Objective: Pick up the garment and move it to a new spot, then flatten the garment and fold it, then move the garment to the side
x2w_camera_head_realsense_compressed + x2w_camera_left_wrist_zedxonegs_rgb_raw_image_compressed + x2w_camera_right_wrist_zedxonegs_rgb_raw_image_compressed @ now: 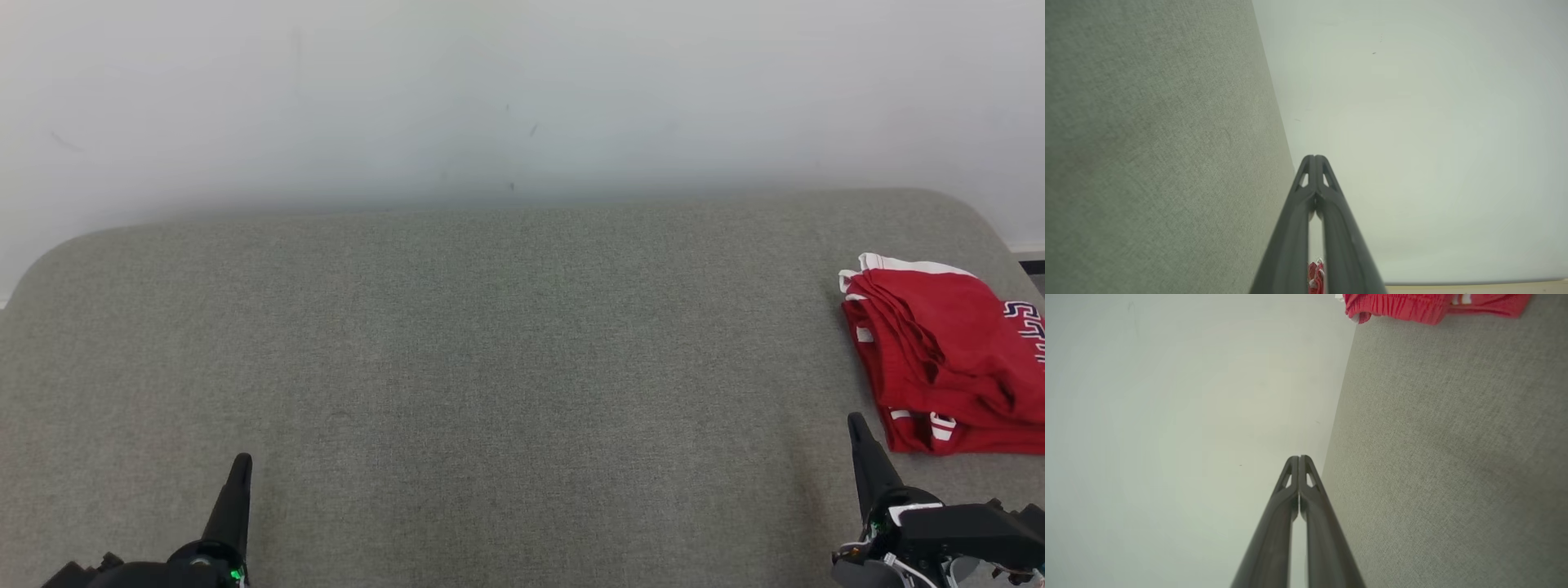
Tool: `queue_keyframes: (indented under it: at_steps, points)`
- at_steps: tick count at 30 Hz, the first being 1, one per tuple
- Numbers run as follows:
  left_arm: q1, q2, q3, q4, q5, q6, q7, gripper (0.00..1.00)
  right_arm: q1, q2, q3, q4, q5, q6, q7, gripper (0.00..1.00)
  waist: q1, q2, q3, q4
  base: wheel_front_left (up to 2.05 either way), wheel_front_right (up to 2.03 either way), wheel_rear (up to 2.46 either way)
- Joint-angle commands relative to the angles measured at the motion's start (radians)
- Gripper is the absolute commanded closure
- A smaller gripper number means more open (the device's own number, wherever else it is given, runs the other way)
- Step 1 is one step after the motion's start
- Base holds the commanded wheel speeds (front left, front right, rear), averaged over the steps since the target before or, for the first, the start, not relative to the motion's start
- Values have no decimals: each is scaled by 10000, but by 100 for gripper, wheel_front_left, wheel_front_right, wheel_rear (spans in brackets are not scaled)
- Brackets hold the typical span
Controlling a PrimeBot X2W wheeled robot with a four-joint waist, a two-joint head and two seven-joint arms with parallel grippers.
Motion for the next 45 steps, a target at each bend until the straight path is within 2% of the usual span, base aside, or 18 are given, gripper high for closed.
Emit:
queue_keyframes:
  at_steps: [1,20,45]
  points:
    - [-162,57,38,-69,-218,-64,57,100,41,42,-55,-104,243,7,59,100,-1,0,5,3,0,0,0]
    - [-305,65,58,-82,-1442,-74,382,100,82,133,-246,-264,1433,7,332,100,-1,0,58,26,0,0,0]
    - [-290,63,55,-79,-1411,-75,379,100,82,128,-234,-248,1385,7,331,100,-1,0,58,26,0,0,0]
